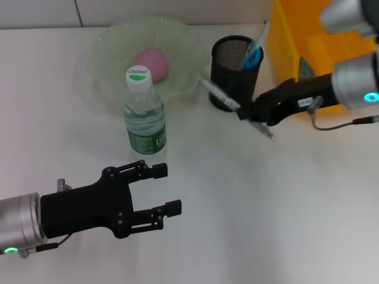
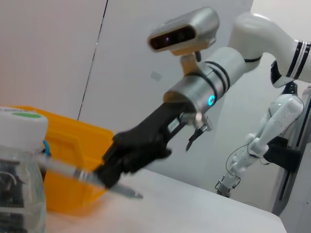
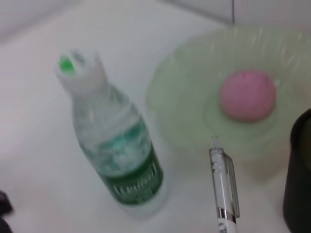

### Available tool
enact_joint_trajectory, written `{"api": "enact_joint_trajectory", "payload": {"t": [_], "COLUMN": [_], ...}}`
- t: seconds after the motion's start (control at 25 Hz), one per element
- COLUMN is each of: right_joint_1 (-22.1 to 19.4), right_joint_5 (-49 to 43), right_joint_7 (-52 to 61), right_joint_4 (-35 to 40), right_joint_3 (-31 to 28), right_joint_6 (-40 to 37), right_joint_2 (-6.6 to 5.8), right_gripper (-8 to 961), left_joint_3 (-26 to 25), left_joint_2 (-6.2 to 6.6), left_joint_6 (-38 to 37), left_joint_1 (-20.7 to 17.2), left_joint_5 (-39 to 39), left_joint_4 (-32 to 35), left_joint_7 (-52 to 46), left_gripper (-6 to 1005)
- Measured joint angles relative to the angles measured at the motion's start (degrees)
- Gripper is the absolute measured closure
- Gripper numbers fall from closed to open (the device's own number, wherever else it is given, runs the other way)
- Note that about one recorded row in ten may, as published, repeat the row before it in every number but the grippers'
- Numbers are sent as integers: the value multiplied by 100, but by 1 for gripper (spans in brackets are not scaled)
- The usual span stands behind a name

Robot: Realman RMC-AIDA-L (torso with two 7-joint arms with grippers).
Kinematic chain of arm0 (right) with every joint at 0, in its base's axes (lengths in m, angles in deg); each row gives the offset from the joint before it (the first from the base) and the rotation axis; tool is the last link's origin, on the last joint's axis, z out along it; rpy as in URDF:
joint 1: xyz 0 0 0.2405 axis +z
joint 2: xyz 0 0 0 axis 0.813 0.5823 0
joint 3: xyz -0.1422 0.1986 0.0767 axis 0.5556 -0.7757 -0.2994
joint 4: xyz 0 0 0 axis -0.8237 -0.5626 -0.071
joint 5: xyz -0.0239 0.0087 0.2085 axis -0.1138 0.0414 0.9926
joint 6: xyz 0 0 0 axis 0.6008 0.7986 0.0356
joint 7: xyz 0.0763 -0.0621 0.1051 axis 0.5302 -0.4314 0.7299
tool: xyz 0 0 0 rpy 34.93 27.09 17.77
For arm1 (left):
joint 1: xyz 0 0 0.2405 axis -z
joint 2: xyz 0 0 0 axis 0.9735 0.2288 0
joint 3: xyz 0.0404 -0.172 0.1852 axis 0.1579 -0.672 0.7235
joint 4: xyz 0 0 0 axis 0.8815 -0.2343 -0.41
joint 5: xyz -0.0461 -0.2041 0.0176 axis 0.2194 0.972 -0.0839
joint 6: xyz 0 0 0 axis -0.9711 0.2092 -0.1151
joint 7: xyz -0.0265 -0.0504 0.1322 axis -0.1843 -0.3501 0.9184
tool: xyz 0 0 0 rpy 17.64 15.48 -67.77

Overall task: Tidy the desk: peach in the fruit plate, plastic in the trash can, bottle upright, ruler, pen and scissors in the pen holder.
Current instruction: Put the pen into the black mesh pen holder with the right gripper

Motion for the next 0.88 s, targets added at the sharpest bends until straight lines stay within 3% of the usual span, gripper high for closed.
{"api": "enact_joint_trajectory", "payload": {"t": [0.08,0.24,0.32,0.36,0.4,0.52,0.56,0.6,0.88], "right_joint_1": [-185,-424,-523,-513,-513,-264,-24,-24,852], "right_joint_5": [630,1560,2367,3241,3241,4467,5059,5059,6382], "right_joint_7": [-500,-1180,-1794,-2560,-2560,-3959,-4763,-4763,-7084], "right_joint_4": [-45,-197,-610,-1282,-1282,-2741,-3620,-3620,-5847], "right_joint_3": [-635,-1224,-1493,-1682,-1682,-1822,-1828,-1828,-1835], "right_joint_6": [-307,-406,-394,-394,-394,-380,-312,-312,212], "right_joint_2": [-17,-23,-26,-29,-29,-31,-30,-30,40], "right_gripper": [821,818,817,817,816,814,814,813,809], "left_joint_3": [0,0,0,1,4,26,33,33,2], "left_joint_2": [0,0,-1,0,0,-5,-7,-7,-9], "left_joint_6": [0,0,0,0,1,12,25,25,39], "left_joint_1": [3,3,2,2,2,13,18,18,20], "left_joint_5": [-2,-3,-3,-3,-3,-3,-3,-3,-2], "left_joint_4": [0,0,0,0,0,0,0,0,0], "left_joint_7": [-3,7,18,22,24,36,54,54,176], "left_gripper": [229,229,229,229,229,229,229,229,229]}}
